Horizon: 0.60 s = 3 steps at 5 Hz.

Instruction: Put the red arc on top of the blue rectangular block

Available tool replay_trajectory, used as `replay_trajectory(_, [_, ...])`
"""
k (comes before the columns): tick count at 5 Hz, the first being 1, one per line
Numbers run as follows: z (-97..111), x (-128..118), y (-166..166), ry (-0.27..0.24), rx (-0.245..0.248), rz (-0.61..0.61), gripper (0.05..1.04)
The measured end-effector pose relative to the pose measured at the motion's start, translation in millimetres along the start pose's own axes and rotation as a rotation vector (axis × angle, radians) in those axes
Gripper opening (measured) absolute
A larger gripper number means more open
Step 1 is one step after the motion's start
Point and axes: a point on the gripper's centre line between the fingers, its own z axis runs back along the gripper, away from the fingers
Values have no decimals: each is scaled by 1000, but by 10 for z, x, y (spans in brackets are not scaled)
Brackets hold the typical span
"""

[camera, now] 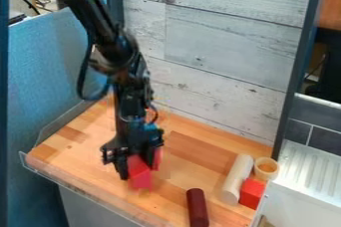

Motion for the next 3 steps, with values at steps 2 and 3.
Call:
replay_trajectory(2, [392, 298, 27, 41, 70, 14, 606])
replay_trajectory(3, [370, 350, 15, -32, 106, -82, 606])
